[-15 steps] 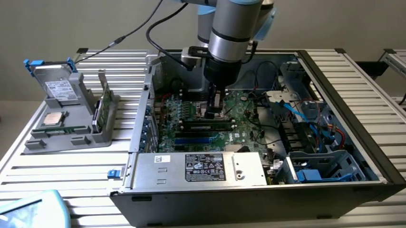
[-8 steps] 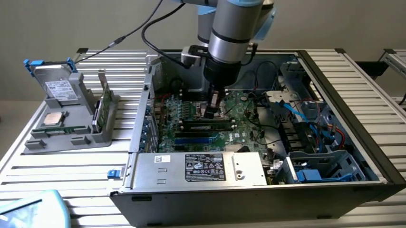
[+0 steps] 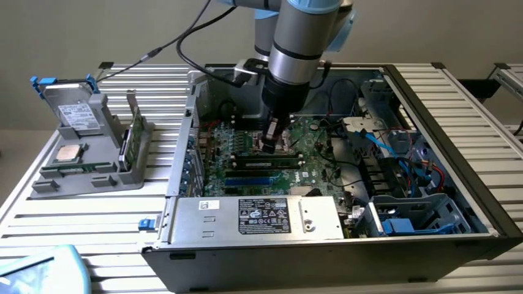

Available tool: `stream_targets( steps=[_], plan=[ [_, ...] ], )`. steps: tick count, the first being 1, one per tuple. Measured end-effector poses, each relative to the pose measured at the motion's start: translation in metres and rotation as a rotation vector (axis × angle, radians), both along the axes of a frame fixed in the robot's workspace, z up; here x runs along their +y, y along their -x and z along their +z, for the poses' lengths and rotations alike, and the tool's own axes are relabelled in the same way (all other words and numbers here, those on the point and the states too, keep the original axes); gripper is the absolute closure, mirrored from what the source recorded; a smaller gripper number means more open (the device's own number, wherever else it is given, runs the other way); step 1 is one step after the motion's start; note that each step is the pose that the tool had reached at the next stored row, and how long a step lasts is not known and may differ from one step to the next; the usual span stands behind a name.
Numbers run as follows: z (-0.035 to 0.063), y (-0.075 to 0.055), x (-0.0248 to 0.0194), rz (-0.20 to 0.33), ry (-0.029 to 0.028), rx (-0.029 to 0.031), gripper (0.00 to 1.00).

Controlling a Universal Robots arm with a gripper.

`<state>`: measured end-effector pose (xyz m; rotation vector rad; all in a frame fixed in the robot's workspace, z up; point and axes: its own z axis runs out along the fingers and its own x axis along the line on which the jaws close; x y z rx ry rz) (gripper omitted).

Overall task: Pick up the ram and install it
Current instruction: 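Press down the ram until it locks into place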

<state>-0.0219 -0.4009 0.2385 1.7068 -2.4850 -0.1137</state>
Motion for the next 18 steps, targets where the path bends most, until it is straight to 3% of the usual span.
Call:
stream_targets(
  steps=[4, 12, 14, 15, 17, 18],
  plan=[
    [-0.0024, 0.0000, 0.0001, -0.071, -0.0002, -0.0001, 0.90],
    [0.0003, 0.0000, 0.0001, -0.167, 0.0027, -0.0004, 0.90],
    [0.0009, -0.0001, 0.0001, -0.185, 0.0087, -0.0009, 0.90],
    [0.0012, -0.0001, 0.0001, -0.193, 0.0143, -0.0013, 0.90],
    [0.0015, 0.0000, 0.0000, -0.207, 0.0294, -0.0031, 0.90],
    [0.0015, -0.0001, 0.0001, -0.213, 0.0399, -0.0051, 0.90]
  ],
)
